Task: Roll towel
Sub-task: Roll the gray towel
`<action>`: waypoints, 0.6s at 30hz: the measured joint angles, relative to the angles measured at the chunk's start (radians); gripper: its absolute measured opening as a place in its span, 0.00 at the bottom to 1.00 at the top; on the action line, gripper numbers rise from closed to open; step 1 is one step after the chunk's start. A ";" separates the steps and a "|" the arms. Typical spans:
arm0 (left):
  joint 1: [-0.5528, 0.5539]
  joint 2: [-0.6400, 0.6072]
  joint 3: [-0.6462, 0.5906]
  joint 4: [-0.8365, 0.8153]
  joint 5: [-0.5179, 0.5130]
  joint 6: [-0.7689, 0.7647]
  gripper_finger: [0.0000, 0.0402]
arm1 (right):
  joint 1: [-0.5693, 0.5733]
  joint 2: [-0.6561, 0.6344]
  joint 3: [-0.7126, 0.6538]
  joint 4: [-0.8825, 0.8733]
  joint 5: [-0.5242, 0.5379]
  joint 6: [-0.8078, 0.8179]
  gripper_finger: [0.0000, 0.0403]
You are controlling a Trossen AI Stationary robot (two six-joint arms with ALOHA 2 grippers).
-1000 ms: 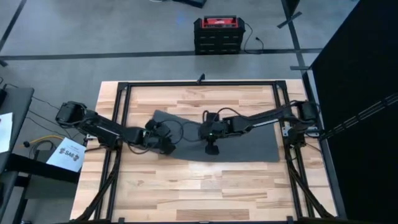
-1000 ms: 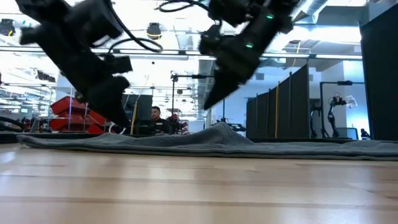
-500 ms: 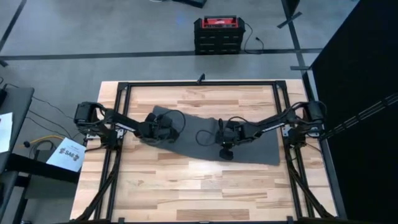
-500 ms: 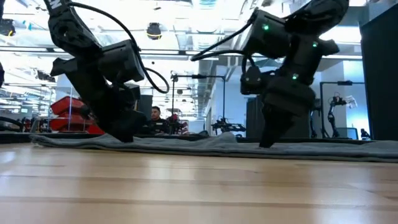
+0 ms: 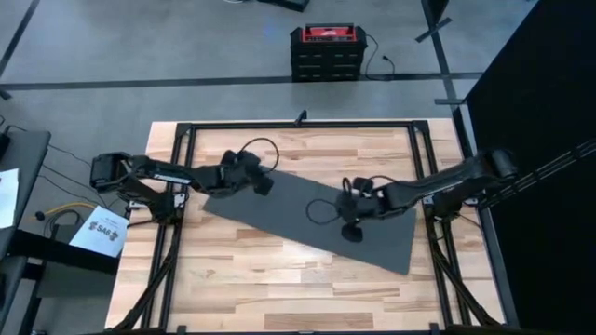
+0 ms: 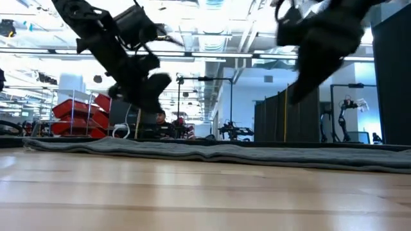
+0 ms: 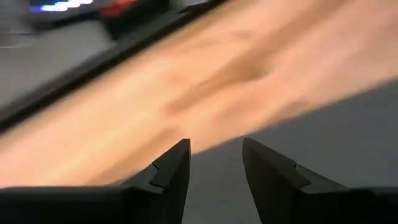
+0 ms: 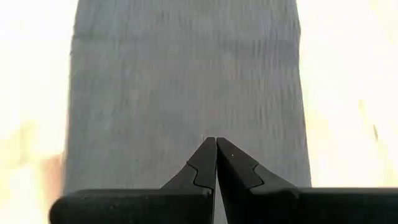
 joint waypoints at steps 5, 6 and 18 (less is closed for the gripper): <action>-0.054 0.086 -0.005 -0.011 0.220 -0.028 0.33 | 0.087 -0.010 -0.060 -0.057 -0.017 0.144 0.00; -0.066 0.111 -0.005 -0.002 0.220 -0.043 0.33 | 0.101 -0.003 -0.079 -0.043 -0.032 0.161 0.00; 0.124 0.242 0.004 -0.090 0.164 0.079 0.33 | 0.136 0.101 -0.165 0.057 -0.049 0.353 0.00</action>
